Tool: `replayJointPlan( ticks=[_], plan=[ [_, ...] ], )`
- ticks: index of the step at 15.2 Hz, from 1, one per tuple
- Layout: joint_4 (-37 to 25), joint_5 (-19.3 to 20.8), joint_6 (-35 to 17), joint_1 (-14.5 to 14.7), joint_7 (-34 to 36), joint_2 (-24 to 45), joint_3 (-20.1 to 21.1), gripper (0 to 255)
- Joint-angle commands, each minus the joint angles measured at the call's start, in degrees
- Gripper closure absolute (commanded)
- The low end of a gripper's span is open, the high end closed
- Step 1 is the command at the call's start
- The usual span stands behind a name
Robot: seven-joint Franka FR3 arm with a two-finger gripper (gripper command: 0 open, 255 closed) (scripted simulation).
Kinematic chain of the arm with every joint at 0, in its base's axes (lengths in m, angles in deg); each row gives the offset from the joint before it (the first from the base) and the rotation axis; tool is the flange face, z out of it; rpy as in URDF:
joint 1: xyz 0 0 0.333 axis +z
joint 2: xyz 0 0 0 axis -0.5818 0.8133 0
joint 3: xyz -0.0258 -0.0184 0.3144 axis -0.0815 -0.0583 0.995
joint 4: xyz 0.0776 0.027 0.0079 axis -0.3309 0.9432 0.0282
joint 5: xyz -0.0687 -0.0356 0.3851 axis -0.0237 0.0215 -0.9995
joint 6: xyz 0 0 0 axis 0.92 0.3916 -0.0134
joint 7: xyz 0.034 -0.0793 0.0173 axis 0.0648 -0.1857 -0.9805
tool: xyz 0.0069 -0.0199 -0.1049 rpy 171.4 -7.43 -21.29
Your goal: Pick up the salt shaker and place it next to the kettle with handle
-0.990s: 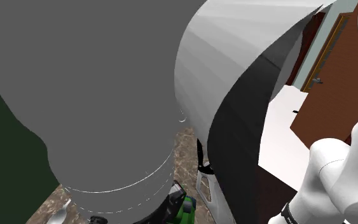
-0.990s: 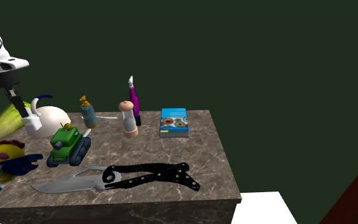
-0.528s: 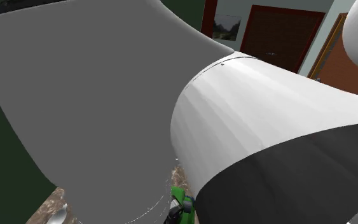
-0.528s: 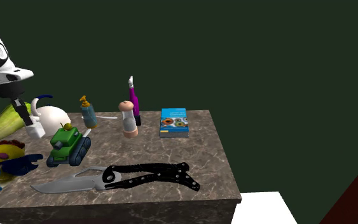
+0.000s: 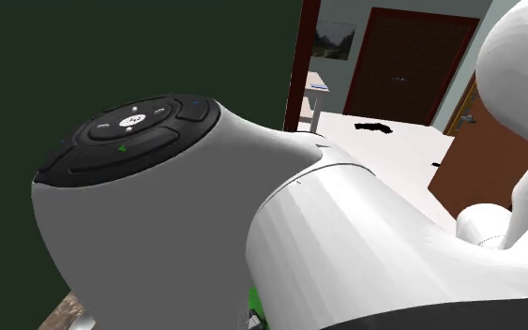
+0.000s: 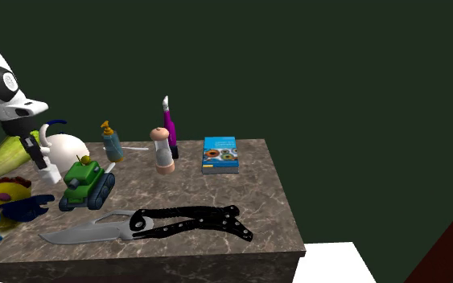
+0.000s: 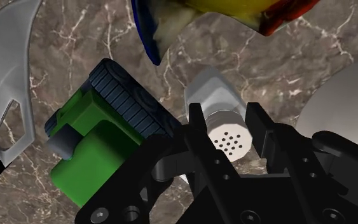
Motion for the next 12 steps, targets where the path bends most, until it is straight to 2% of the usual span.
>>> replayJointPlan(
  ticks=[1,6,12],
  plan=[
    [0.88,0.6,-1.51,0.0,0.38,0.8,0.03,255],
    [3.06,2.41,-5.45,0.19,1.84,3.18,0.1,255],
    [3.06,2.41,-5.45,0.2,1.84,3.18,0.1,255]
  ],
)
